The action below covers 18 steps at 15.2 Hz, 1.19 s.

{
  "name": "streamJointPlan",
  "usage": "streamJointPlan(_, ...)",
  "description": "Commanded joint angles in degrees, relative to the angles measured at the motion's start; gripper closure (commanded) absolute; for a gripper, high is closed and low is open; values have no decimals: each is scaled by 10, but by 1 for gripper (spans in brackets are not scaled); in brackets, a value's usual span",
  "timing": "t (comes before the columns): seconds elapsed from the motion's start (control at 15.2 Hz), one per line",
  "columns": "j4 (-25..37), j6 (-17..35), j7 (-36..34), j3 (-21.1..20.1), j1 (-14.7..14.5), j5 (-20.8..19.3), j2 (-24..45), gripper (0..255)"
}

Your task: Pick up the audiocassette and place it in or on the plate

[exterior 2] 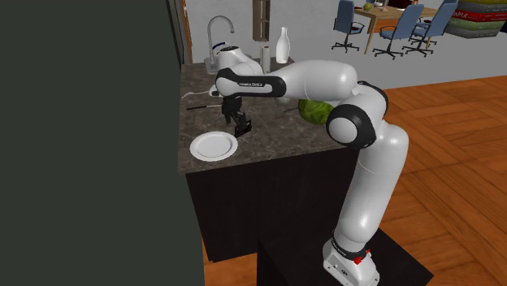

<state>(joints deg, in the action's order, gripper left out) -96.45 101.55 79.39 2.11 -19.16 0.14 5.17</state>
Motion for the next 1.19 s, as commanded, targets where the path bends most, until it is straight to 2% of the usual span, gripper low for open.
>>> streamJointPlan(0.0,-20,20,0,0,0,0,0,0)
streamJointPlan(0.53,-20,20,0,0,0,0,0,0)
streamJointPlan(0.59,-20,20,0,0,0,0,0,255)
streamJointPlan(1.12,-20,20,0,0,0,0,0,255)
